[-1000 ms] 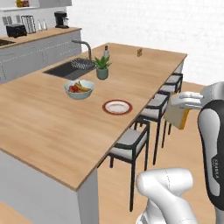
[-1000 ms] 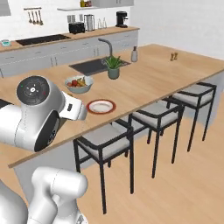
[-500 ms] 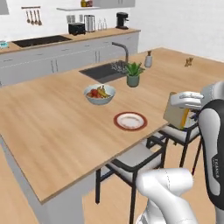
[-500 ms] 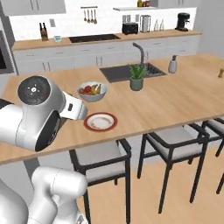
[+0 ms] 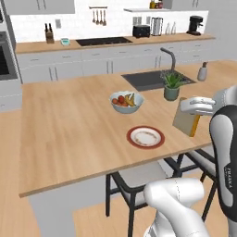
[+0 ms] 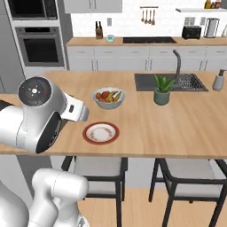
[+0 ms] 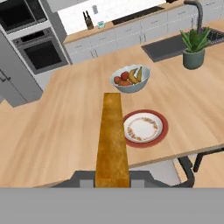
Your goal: Start the toaster. Once the lever pops up, take the bread to the plate on the dining counter.
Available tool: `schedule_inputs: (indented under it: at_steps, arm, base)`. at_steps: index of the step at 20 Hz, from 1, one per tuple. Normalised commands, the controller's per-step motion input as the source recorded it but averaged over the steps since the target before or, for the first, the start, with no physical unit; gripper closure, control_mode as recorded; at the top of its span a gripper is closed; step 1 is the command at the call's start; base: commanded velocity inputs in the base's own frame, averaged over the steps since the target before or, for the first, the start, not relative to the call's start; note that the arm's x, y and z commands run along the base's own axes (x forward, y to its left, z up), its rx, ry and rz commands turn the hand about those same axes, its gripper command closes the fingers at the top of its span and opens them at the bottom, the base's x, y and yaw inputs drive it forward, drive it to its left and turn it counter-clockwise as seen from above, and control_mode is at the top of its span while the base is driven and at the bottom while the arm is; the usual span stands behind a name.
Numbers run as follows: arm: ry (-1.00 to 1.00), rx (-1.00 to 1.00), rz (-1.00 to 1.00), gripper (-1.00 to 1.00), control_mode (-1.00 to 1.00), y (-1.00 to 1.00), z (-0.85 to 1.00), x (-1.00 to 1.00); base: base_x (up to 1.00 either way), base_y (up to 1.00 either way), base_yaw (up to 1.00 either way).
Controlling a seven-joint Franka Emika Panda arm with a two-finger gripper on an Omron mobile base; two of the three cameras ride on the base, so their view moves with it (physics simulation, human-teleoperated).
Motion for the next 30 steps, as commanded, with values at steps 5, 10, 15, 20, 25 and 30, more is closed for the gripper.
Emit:
schedule_inputs:
  at_steps: [5, 10, 15, 20, 25, 30]
  arm:
    - [0.0, 0.0, 0.0, 1.0, 1.0, 0.0, 0.0, 0.0]
    - [-0.03, 0.0, 0.01, 1.0, -1.0, 0.0, -0.09, 0.2]
    - [-0.01, 0.0, 0.0, 1.0, -1.0, 0.0, -0.25, 0.24]
    - [0.08, -0.02, 0.0, 1.0, -1.0, -0.01, -0.49, 0.29]
    - [0.23, 0.22, -0.01, 1.0, -1.0, -0.06, -0.1, 0.34]
    - [0.13, 0.26, -0.03, 1.0, -1.0, -0.21, -0.07, 0.5]
  base:
    - [0.34, -0.48, 0.48]
    - [0.09, -0.06, 0.07]
    - [0.0, 0.0, 0.0]
    - [0.0, 0.0, 0.0]
    - [0.0, 0.0, 0.0]
    - [0.0, 0.0, 0.0]
